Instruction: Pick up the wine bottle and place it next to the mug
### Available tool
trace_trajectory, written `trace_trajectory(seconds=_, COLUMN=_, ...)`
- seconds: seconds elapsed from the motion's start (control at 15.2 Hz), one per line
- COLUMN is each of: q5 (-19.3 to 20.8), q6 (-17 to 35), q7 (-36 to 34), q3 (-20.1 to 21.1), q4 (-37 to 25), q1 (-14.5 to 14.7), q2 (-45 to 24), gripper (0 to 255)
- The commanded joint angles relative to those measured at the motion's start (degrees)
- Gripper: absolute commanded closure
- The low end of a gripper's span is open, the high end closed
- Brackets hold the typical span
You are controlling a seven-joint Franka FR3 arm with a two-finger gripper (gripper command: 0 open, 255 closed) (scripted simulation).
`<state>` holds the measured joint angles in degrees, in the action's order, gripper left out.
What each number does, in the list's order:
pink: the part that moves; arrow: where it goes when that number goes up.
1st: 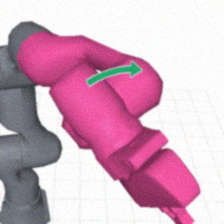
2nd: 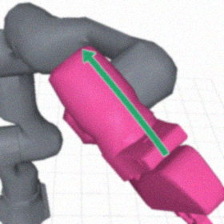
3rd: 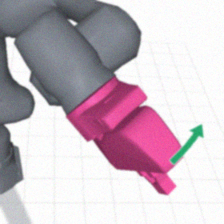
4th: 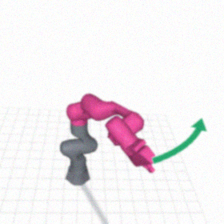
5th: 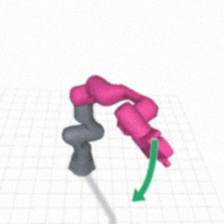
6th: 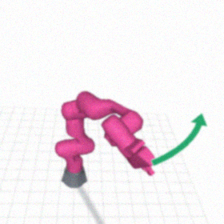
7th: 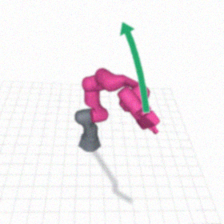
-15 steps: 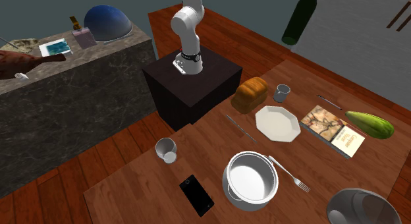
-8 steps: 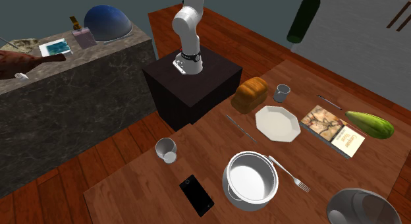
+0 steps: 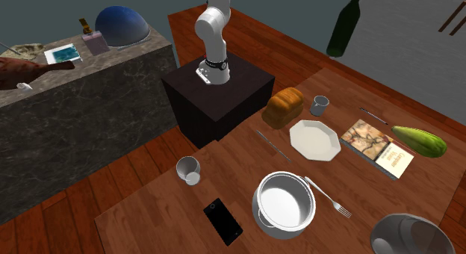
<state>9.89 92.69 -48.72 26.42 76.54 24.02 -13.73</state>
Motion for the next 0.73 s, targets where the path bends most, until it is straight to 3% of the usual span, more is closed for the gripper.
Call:
trace_trajectory(seconds=0.0, q5=-0.28, q6=1.82, q7=-0.02, q3=-0.04, q4=2.33, q1=-0.31, q2=0.63, gripper=255)
trace_trajectory(seconds=0.66, q5=-0.83, q6=10.12, q7=-0.30, q3=-0.27, q4=11.96, q1=-1.23, q2=2.09, gripper=255)
